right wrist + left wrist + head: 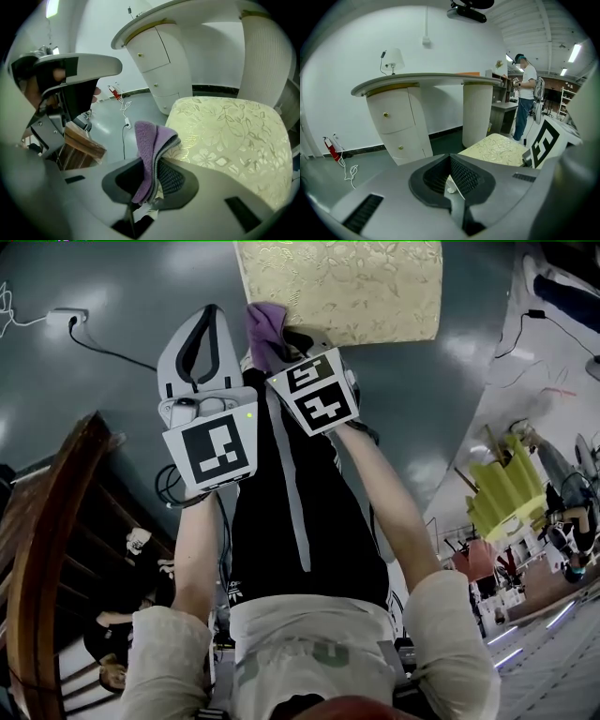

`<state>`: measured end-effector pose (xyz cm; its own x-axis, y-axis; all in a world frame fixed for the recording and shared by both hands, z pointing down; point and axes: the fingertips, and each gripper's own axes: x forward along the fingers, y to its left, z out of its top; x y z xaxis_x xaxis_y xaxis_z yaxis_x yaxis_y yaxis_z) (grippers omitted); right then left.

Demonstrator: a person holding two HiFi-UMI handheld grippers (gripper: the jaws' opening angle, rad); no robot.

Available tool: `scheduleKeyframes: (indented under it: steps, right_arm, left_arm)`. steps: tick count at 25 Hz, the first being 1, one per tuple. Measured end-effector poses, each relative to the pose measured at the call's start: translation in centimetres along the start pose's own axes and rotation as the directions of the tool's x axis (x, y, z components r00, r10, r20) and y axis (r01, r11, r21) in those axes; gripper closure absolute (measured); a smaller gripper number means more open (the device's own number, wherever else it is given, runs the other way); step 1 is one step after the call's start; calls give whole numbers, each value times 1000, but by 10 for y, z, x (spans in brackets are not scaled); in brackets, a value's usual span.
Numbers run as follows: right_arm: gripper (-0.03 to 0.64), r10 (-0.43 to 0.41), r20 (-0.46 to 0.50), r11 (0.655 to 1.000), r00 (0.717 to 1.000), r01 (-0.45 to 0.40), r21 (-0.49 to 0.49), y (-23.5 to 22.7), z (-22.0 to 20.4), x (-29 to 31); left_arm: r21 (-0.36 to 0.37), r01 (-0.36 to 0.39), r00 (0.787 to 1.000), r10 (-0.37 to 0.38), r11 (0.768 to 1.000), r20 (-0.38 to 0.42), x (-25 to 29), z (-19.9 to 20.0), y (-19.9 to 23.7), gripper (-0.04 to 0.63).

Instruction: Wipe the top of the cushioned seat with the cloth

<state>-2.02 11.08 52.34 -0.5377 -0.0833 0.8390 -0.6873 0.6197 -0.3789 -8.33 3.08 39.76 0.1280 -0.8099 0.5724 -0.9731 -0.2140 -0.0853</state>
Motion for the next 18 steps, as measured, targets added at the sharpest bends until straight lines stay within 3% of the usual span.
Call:
scheduleKeyframes:
  steps: [8,13,18]
  right_arm:
    - [529,-60,-21,998,998,60,-26,-41,-12,-27]
    - [529,-184,-50,983,982,183,-33,-100,-31,-64]
    - [529,-340,-98,940,935,337,-45,-172,-55,-109]
  left_arm:
    - [0,54,998,-54,999,14,4,12,-18,589]
    - [12,81,996,-81,997,25,6,23,-32,589]
    - [35,113,992,-115,993,44,12,40,-48,589]
